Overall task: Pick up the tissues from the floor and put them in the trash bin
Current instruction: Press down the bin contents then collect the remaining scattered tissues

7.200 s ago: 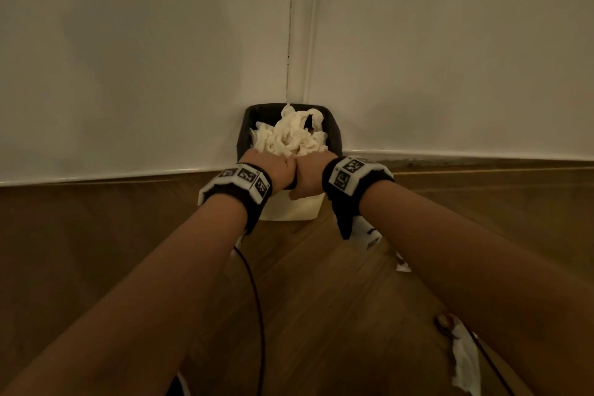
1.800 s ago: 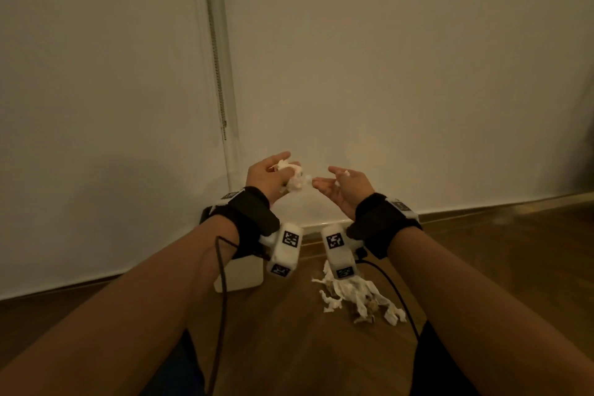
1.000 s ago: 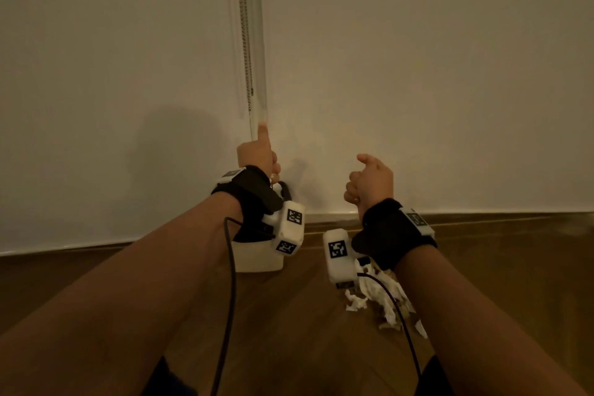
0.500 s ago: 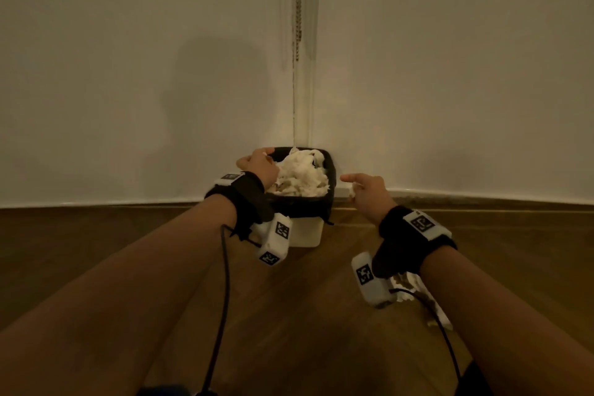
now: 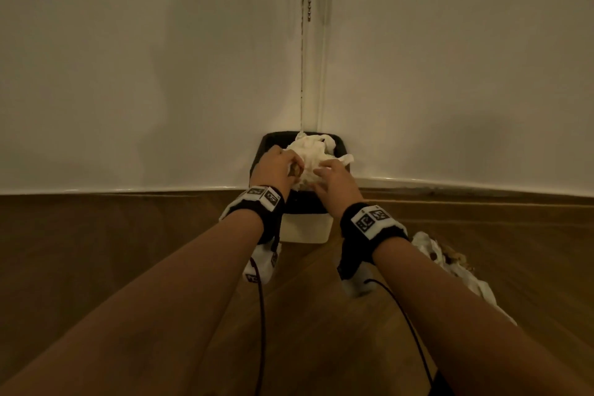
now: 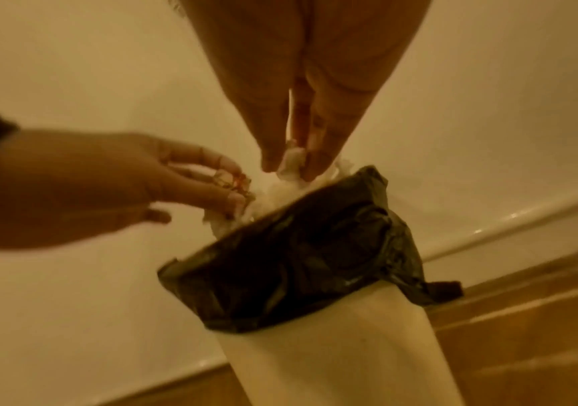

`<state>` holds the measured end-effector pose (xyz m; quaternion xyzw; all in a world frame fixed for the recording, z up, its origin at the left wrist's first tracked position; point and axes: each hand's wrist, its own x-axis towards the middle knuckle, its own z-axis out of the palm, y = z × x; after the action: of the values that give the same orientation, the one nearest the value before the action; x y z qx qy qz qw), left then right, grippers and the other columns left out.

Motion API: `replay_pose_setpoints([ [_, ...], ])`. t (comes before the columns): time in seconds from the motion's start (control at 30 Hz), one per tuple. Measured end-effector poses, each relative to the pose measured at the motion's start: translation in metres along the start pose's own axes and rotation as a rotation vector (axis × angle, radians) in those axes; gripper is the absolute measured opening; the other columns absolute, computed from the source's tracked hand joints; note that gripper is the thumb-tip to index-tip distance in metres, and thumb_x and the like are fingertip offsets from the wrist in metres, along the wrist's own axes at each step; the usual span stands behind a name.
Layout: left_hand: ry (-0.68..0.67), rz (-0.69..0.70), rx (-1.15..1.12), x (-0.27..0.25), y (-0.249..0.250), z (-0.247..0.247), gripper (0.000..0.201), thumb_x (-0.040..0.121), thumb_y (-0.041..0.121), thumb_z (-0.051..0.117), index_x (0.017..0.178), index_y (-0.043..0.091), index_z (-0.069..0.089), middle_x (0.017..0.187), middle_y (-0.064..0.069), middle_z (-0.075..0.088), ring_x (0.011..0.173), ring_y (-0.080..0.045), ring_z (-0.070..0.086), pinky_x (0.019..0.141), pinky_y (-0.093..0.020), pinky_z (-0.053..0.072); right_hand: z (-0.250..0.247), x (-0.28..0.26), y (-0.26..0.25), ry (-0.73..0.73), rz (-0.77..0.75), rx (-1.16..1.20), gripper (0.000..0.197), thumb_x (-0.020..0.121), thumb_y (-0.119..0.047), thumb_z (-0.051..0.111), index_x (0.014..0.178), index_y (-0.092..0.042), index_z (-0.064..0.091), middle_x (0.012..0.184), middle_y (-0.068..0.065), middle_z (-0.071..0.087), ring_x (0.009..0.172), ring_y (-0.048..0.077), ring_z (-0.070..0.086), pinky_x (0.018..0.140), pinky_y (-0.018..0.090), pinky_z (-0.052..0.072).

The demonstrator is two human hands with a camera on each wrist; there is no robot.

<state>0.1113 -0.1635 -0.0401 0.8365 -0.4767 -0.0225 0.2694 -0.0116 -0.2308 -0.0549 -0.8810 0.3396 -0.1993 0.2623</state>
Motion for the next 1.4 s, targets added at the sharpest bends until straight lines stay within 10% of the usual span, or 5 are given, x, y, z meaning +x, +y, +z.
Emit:
replay_pose_setpoints([
  [0.2,0.017,-0.222,-0.303,0.003,-0.003,0.011,0.013,0.087,0.022,0.050,0.100,0.022,0.045,0.090,0.001,0.052,0.081,-0.025,0.054,0.073,-0.036,0.044,0.027,-0.005,0.011,-0.199,-0.115,-0.505,0.057,0.098,-0.041,0.032,0.148,-0.017,0.021,0.155,0.002,0.019,0.144,0.020,0.015,0.117,0.043,-0.002],
  [0.33,-0.241,-0.001,0.160,-0.005,-0.009,0.022,0.034,0.096,0.024,0.040,0.130,0.018,0.038,0.131,-0.008,0.038,0.114,-0.027,0.050,0.093,-0.036,0.044,0.028,-0.004,0.010,-0.230,-0.141,-0.571,0.068,0.092,-0.044,0.040,0.149,-0.019,0.013,0.154,0.001,0.023,0.144,0.020,0.018,0.115,0.052,-0.005],
  [0.47,-0.191,0.097,0.361,-0.008,-0.012,0.027,0.041,0.099,0.040,0.024,0.130,0.019,0.042,0.129,-0.004,0.049,0.121,-0.022,0.045,0.109,-0.043,0.021,0.027,-0.001,0.005,-0.277,-0.103,-0.616,0.059,0.094,-0.029,0.041,0.147,-0.017,0.020,0.152,0.001,0.029,0.142,0.019,0.023,0.114,0.052,-0.008],
  [0.73,-0.368,0.170,0.445,-0.012,-0.024,0.022,0.043,0.099,0.043,0.019,0.133,0.029,0.041,0.131,-0.005,0.040,0.120,-0.020,0.042,0.102,-0.041,0.033,0.024,-0.002,0.000,-0.268,-0.103,-0.619,0.043,0.090,-0.031,0.044,0.132,-0.021,0.044,0.130,0.004,0.043,0.125,0.021,0.041,0.115,0.055,-0.003],
  [1.4,0.133,0.100,0.257,-0.053,0.067,0.030,0.043,0.092,0.039,0.042,0.133,0.027,0.040,0.138,-0.003,0.037,0.127,-0.024,0.034,0.106,-0.047,0.020,-0.060,-0.046,0.017,-0.028,-0.044,-0.379,0.046,0.085,-0.026,0.048,0.131,-0.027,0.048,0.134,-0.001,0.047,0.129,0.021,0.037,0.116,0.047,0.008],
])
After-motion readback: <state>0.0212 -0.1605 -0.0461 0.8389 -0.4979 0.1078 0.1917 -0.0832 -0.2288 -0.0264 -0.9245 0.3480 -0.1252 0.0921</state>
